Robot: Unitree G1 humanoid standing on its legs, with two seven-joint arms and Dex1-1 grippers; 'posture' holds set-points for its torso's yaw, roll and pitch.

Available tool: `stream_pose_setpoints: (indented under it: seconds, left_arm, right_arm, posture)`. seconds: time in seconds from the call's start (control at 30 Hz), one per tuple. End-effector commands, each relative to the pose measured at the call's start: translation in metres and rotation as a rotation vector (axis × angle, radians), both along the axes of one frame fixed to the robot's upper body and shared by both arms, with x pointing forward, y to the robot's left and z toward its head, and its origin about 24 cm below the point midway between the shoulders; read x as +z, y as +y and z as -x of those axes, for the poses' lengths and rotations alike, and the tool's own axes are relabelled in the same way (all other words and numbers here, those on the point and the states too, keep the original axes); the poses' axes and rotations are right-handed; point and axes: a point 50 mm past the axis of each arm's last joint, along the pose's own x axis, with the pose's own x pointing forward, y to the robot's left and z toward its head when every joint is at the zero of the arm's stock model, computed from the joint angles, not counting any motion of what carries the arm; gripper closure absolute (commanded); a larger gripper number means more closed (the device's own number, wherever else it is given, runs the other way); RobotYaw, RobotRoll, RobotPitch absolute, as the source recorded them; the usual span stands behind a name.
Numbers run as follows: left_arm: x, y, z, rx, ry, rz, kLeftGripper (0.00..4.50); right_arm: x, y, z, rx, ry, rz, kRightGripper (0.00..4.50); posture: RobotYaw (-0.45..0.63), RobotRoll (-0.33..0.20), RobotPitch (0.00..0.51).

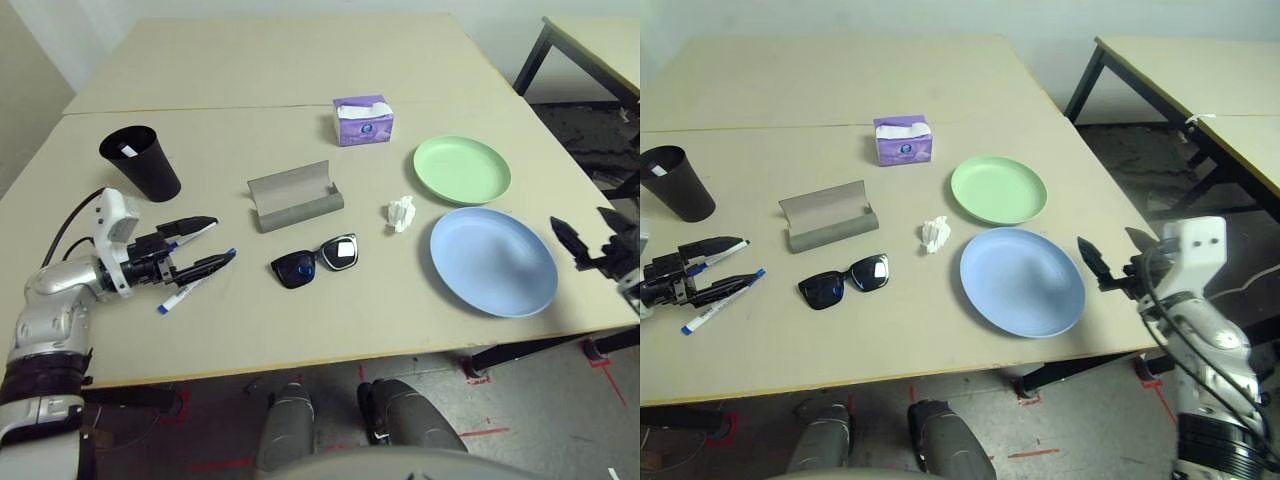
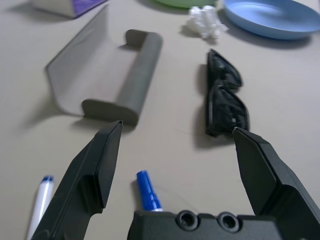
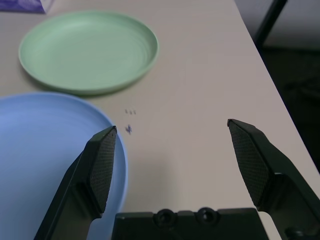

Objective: Organize and tidy the items on the table.

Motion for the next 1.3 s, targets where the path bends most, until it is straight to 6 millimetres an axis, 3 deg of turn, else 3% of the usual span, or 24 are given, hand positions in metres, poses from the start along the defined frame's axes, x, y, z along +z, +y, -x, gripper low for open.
stream_pose_setpoints:
  seconds: [0.03, 0.23, 0.4, 0.83, 1.03, 1.3]
  left_arm:
    - [-0.001, -0.006, 0.003, -0.139, -0.002, -0.059, 0.01]
    - [-0.001, -0.013, -0.003, -0.226, -0.024, -0.064, 0.01]
    - [-0.004, -0.019, -0.009, -0.228, -0.049, -0.054, 0.01]
    - [-0.020, -0.020, 0.003, -0.215, -0.039, -0.076, 0.01]
    - [-0.026, -0.021, 0.008, -0.216, -0.029, -0.086, 0.01]
    - [-0.027, -0.024, 0.009, -0.217, -0.041, -0.087, 0.01]
  right_arm:
    - [0.004, 0.001, 0.015, 0.025, 0.172, -0.024, 0.00]
    - [-0.007, 0.009, 0.041, 0.063, 0.568, -0.025, 0.00]
    - [-0.008, 0.023, 0.050, 0.077, 0.747, -0.085, 0.00]
    - [-0.014, 0.037, 0.021, 0.059, 0.672, -0.332, 0.00]
    - [-0.016, 0.038, 0.010, 0.031, 0.659, -0.367, 0.00]
    - [-0.029, 0.042, 0.010, 0.021, 0.733, -0.333, 0.00]
  posture:
    - [-0.13, 0.000, 0.116]
    - [-0.15, 0.000, 0.124]
    - [-0.15, 0.000, 0.119]
    - [-0.12, 0.000, 0.118]
    - [-0.11, 0.000, 0.122]
    - [-0.10, 0.000, 0.123]
